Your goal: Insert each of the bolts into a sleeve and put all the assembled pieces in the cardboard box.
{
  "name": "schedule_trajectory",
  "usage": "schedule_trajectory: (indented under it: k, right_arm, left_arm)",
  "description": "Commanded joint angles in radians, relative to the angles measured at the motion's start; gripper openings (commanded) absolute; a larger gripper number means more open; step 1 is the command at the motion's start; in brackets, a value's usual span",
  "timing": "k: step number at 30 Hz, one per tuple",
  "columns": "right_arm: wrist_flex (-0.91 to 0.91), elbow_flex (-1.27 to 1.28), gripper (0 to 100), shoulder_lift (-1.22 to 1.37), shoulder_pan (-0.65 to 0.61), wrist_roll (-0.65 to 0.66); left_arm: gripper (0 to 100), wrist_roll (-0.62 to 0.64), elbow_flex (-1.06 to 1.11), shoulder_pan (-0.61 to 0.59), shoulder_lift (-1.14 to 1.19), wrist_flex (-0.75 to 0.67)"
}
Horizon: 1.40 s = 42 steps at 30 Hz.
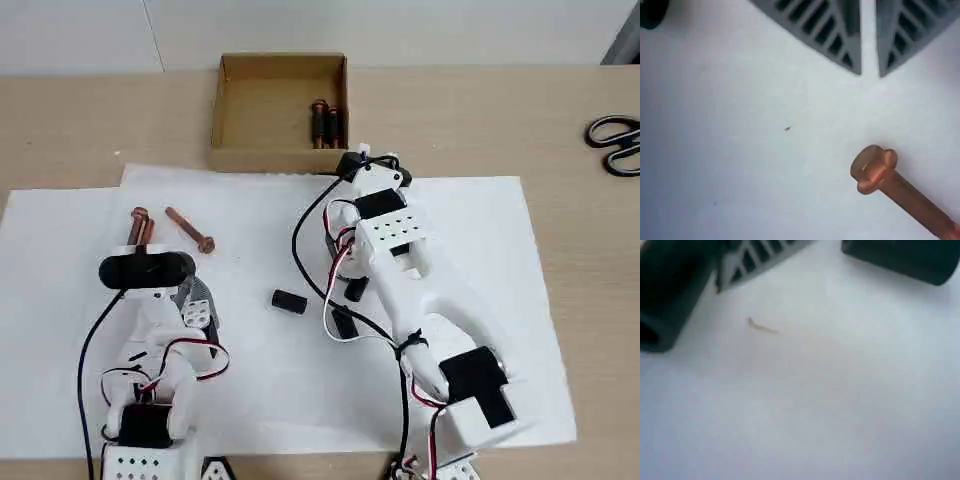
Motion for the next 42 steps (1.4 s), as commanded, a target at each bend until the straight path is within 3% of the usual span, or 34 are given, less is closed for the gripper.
schedule_trajectory:
  k: [1, 18, 20, 23, 26, 42]
  right_arm:
    - [-0.018, -0.006, 17.7, -0.004, -0.012, -0.005]
    - [-0.082, -0.008, 17.4, 0.131, -0.013, -0.009]
    - [-0.097, -0.008, 13.6, 0.133, -0.015, -0.009]
    - [-0.124, -0.011, 0.0, 0.124, -0.015, -0.009]
    - [-0.12, -0.012, 1.3, 0.122, -0.015, -0.008]
    - [0.231, -0.221, 0.2, -0.283, -0.045, 0.091]
  left_arm:
    - [1, 0.003, -0.007, -0.002, -0.011, -0.023]
    - [1, 0.003, -0.007, -0.002, -0.011, -0.023]
    - [1, 0.003, -0.007, -0.002, -0.011, -0.023]
    - [1, 0.003, -0.007, -0.002, -0.011, -0.023]
    - [1, 0.003, -0.007, -0.002, -0.011, -0.023]
    - [1, 0.0, -0.013, -0.003, -0.011, -0.017]
